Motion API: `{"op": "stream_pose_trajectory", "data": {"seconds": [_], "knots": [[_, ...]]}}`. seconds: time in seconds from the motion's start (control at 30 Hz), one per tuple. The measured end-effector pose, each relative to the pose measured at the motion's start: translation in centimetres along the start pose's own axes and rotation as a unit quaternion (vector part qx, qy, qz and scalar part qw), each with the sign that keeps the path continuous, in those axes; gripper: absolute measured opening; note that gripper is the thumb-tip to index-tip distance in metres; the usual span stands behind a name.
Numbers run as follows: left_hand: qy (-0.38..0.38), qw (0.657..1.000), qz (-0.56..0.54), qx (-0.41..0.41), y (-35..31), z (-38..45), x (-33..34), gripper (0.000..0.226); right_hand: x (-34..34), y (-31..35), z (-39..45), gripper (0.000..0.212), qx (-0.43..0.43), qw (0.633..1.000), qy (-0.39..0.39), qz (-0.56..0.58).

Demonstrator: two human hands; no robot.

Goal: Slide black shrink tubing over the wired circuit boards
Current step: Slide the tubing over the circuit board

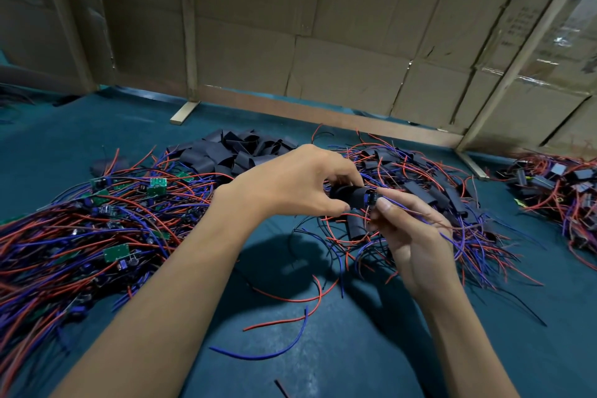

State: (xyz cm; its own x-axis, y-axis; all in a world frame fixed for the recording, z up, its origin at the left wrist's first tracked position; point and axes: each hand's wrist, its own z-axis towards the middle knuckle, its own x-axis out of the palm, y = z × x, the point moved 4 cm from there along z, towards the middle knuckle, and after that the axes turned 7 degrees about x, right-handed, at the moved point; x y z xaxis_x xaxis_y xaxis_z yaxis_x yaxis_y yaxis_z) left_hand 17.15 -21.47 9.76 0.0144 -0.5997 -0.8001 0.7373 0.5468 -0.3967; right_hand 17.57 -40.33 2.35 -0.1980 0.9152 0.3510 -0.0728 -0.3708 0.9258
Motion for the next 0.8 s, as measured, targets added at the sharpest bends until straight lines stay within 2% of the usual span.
{"op": "stream_pose_trajectory", "data": {"seconds": [0.07, 0.13, 0.3, 0.43, 0.57, 0.63, 0.7, 0.77, 0.8], "knots": [[0.0, 1.0, -0.011, 0.002, 0.0, 0.0, 0.1, 0.031, 0.3, -0.2, 0.0, 0.019, 0.004, 1.0, 0.002, 0.011], [-0.004, 1.0, -0.007, 0.007, 0.0, 0.1, 0.2, 0.032, 0.6, -0.2, 0.0, 0.013, 0.003, 1.0, -0.009, 0.012], [-0.003, 1.0, 0.011, 0.017, 0.0, 0.3, 0.8, 0.03, 0.8, -0.4, 0.0, 0.009, 0.027, 0.999, -0.02, 0.018], [0.003, 1.0, 0.028, 0.002, 0.8, 0.4, 1.2, 0.032, 0.8, -0.6, 0.0, 0.022, 0.062, 0.997, -0.025, 0.028], [-0.008, 1.0, 0.007, -0.006, 1.2, 0.2, 1.3, 0.043, 0.5, -0.3, 0.2, 0.012, 0.043, 0.995, -0.061, 0.065], [-0.033, 0.998, -0.011, -0.049, 2.4, -0.2, 0.6, 0.052, -0.2, 0.3, 0.4, 0.014, 0.025, 0.99, -0.087, 0.108], [-0.028, 0.99, 0.062, -0.126, 5.0, -1.0, -0.3, 0.059, -1.2, 1.2, 0.6, 0.029, 0.005, 0.98, -0.108, 0.166], [0.041, 0.946, 0.2, -0.25, 8.3, -2.5, -1.1, 0.068, -2.2, 1.7, 0.6, 0.052, -0.012, 0.966, -0.134, 0.22], [0.076, 0.92, 0.224, -0.312, 9.8, -3.6, -1.2, 0.073, -2.6, 1.7, 0.6, 0.061, -0.016, 0.959, -0.151, 0.241]]}}
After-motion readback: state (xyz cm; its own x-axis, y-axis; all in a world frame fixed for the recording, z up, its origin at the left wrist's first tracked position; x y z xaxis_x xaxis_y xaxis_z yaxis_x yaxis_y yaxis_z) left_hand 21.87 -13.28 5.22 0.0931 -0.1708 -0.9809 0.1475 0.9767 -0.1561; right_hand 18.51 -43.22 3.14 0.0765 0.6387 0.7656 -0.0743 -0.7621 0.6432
